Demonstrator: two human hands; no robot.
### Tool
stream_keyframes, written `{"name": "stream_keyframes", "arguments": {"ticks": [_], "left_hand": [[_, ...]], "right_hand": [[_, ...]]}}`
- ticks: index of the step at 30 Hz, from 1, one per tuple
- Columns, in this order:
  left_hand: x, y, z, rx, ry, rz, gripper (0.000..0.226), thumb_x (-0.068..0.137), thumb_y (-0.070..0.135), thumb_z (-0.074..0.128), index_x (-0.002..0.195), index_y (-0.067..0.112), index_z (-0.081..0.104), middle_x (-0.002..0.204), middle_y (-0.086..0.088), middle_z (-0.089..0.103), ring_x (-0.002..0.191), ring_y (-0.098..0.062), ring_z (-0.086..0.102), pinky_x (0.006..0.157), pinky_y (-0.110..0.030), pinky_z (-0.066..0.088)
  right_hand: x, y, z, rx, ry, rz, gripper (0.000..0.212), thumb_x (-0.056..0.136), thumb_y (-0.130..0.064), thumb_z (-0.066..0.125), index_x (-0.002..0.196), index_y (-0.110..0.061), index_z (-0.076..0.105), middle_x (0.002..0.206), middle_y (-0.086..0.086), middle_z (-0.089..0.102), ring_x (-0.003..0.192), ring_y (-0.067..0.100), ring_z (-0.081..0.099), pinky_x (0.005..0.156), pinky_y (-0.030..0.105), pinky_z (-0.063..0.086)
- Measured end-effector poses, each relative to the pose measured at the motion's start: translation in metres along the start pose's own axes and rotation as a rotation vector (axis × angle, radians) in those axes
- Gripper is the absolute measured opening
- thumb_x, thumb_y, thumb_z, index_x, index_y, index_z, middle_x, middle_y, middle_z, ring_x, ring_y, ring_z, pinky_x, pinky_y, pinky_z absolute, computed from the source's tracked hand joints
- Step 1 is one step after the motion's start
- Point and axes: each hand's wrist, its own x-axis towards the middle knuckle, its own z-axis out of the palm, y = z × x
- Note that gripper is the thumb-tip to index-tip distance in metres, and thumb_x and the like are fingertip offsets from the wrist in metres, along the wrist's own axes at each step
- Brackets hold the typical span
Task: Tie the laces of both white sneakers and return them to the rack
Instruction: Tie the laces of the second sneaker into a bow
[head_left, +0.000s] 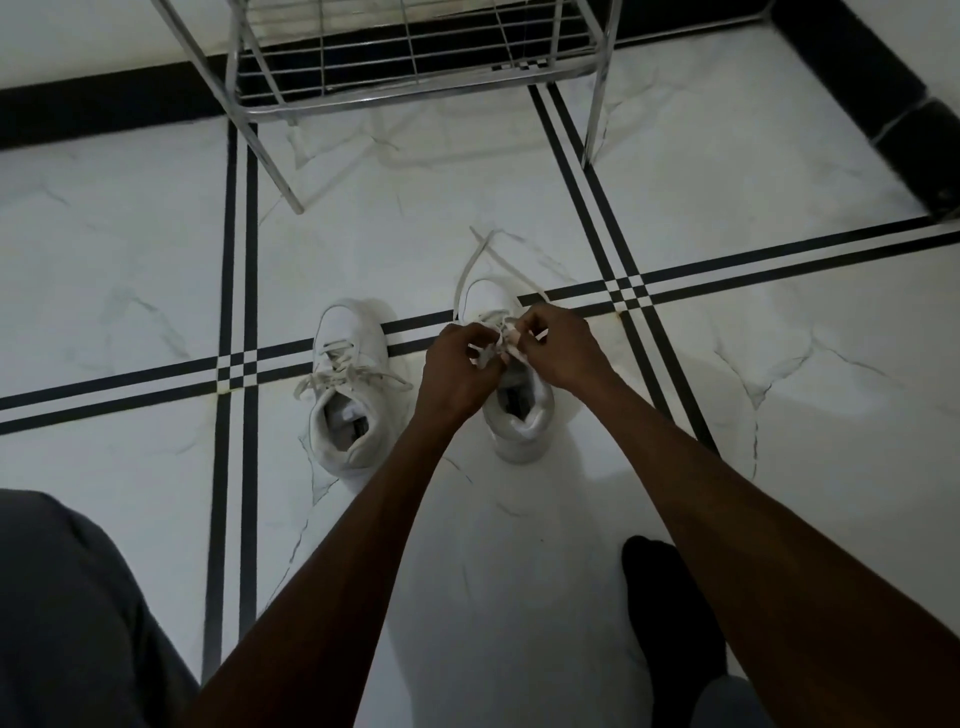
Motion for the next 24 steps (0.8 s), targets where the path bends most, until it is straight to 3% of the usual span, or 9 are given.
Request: {"name": "stream_keyframes", "arguments": {"ticks": [5, 9, 14, 17, 21, 24], "left_hand": [[0.0, -0.007, -0.014, 0.017, 0.056, -0.001, 0.009, 0.086, 0.023, 0.078, 0.089, 0.017, 0.072, 0.095, -0.004, 0.071, 0.087, -0.016, 0.069, 0.077, -0.036, 0.061], [-0.003, -0.012, -0.025, 0.083, 0.077, 0.031, 0.011, 0.088, 0.02, 0.075, 0.088, 0.01, 0.071, 0.085, -0.004, 0.075, 0.084, -0.022, 0.071, 0.076, -0.038, 0.057], [-0.012, -0.015, -0.03, 0.179, 0.142, 0.067, 0.012, 0.093, 0.014, 0.06, 0.093, 0.002, 0.063, 0.079, -0.015, 0.074, 0.077, -0.037, 0.069, 0.072, -0.051, 0.053], [-0.012, -0.018, -0.029, 0.223, 0.176, 0.05, 0.012, 0.098, 0.011, 0.058, 0.098, 0.0, 0.062, 0.081, -0.018, 0.073, 0.077, -0.04, 0.068, 0.068, -0.044, 0.05], [-0.014, -0.014, -0.03, 0.242, 0.193, 0.029, 0.016, 0.099, 0.012, 0.06, 0.104, -0.003, 0.062, 0.089, -0.021, 0.074, 0.083, -0.042, 0.068, 0.065, -0.034, 0.036], [-0.017, -0.009, -0.03, 0.24, 0.188, 0.011, 0.017, 0.099, 0.011, 0.06, 0.106, -0.004, 0.061, 0.092, -0.022, 0.073, 0.086, -0.041, 0.067, 0.066, -0.031, 0.031]], "right_hand": [[-0.002, -0.011, 0.011, -0.039, -0.009, -0.072, 0.007, 0.095, -0.012, 0.065, 0.099, -0.006, 0.065, 0.106, 0.012, 0.069, 0.099, 0.026, 0.066, 0.082, 0.036, 0.053], [-0.008, -0.017, 0.019, -0.061, 0.003, -0.085, 0.007, 0.092, -0.005, 0.063, 0.097, -0.01, 0.061, 0.1, 0.01, 0.07, 0.092, 0.028, 0.067, 0.082, 0.049, 0.058], [-0.015, -0.026, 0.028, -0.203, 0.008, -0.153, 0.015, 0.093, -0.004, 0.061, 0.106, -0.011, 0.057, 0.098, 0.009, 0.069, 0.086, 0.027, 0.065, 0.074, 0.04, 0.057], [-0.017, -0.029, 0.031, -0.268, 0.012, -0.196, 0.016, 0.093, -0.003, 0.059, 0.107, -0.01, 0.055, 0.094, 0.011, 0.066, 0.081, 0.027, 0.063, 0.069, 0.037, 0.051], [-0.02, -0.031, 0.034, -0.275, 0.016, -0.187, 0.016, 0.096, -0.005, 0.06, 0.11, -0.008, 0.055, 0.094, 0.011, 0.063, 0.077, 0.02, 0.056, 0.066, 0.033, 0.048], [-0.019, -0.035, 0.03, -0.294, -0.02, -0.202, 0.017, 0.095, -0.004, 0.059, 0.112, -0.005, 0.054, 0.095, 0.013, 0.065, 0.079, 0.024, 0.062, 0.067, 0.034, 0.049]]}}
